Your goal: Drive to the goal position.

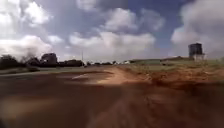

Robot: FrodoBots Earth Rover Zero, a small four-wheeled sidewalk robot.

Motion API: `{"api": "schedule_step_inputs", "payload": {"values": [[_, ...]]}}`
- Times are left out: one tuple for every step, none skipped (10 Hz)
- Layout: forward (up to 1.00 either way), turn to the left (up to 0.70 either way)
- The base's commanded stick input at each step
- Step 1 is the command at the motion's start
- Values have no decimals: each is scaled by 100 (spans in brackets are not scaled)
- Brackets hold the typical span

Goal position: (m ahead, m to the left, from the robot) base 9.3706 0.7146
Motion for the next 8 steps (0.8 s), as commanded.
{"api": "schedule_step_inputs", "payload": {"values": [[100,0],[100,0],[100,0],[100,0],[100,0],[100,0],[100,0],[100,0]]}}
